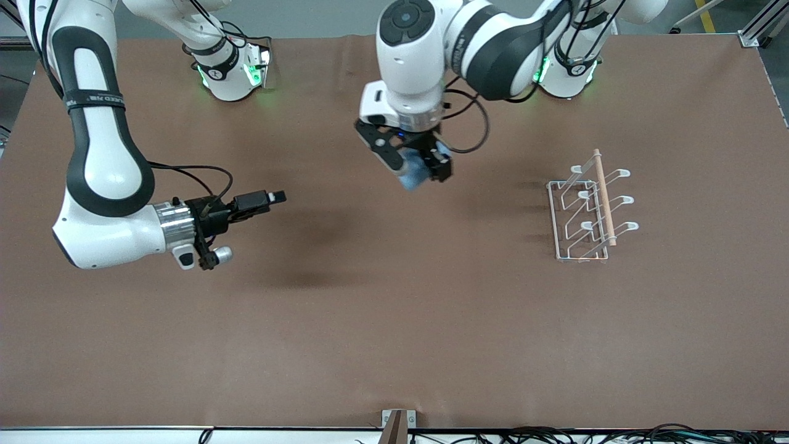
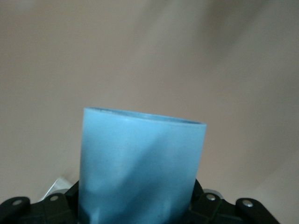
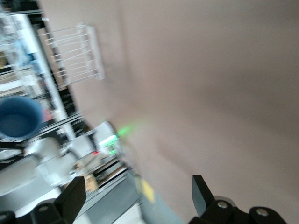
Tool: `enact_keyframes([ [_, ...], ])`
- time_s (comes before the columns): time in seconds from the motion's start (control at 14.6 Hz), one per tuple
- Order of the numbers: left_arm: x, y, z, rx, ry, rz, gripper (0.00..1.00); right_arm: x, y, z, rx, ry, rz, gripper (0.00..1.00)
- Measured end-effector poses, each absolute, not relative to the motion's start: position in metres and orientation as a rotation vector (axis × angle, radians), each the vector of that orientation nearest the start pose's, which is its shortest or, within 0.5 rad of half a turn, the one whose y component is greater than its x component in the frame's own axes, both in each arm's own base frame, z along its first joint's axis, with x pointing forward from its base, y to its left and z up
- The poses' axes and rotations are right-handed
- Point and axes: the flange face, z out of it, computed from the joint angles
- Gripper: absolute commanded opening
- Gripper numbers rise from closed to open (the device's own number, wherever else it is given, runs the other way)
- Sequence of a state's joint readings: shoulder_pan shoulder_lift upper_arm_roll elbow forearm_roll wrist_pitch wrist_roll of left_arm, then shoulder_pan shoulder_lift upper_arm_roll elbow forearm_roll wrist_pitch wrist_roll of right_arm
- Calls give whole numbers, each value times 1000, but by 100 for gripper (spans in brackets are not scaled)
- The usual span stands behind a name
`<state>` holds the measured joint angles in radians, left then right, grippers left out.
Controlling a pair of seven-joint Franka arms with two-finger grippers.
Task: Hang cup on cup holder
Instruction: 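Carry the cup with the left gripper while the right gripper retracts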
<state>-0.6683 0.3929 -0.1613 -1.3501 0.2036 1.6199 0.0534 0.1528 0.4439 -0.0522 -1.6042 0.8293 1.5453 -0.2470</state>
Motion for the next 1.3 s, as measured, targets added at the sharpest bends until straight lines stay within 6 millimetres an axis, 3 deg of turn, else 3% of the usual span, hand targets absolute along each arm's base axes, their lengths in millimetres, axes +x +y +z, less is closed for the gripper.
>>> enact_keyframes([
  [0.14, 491, -424, 493, -2582, 1197, 205, 28, 627, 130, 368, -2416, -180, 443, 100],
  [0.34, 519, -363, 487, -2389, 1159, 365, 28, 639, 86, 373, -2661, -226, 350, 100],
  [0.48, 542, -315, 479, -2281, 1159, 466, 28, 645, 62, 393, -2811, -297, 316, 100],
  [0.62, 564, -269, 469, -2182, 1164, 548, 28, 650, 52, 424, -2891, -345, 273, 100],
  [0.75, 574, -240, 456, -2032, 1185, 623, 28, 657, 37, 460, -2945, -359, 222, 100],
  [0.89, 573, -237, 443, -1872, 1207, 661, 24, 660, 16, 491, -3002, -350, 190, 100],
  [1.03, 564, -245, 428, -1754, 1254, 705, 21, 661, -4, 510, -3028, -321, 159, 100],
  [1.3, 554, -249, 380, -1531, 1275, 798, 21, 653, -24, 552, -3073, -285, 68, 100],
])
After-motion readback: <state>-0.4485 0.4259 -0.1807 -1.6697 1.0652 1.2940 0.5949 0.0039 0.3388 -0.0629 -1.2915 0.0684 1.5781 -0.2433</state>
